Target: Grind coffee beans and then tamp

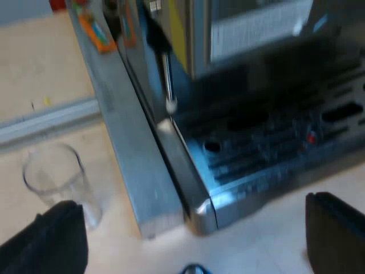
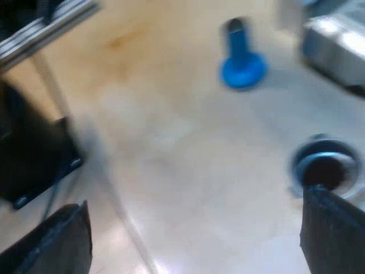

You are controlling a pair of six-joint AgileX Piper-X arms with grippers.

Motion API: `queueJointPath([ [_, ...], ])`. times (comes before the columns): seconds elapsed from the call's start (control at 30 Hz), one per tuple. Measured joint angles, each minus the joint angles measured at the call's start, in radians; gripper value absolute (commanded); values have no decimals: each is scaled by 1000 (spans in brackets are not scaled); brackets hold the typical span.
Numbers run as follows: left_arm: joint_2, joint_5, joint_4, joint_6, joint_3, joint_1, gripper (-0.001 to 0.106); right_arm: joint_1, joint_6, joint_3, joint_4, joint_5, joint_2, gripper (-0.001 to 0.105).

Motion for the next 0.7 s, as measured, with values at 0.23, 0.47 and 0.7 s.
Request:
queueJointPath([
  [0.23,0,0,-43,-17,-12,0,79,-286,2,-146,199,-178,0,76],
  [0.47,0,0,-70,-103,-12,9,79,-561,13,-164,234,-345,-3,76],
  [0.7,26,2,-119,-118,-16,146,79,-807,28,-164,311,-442,-54,76],
])
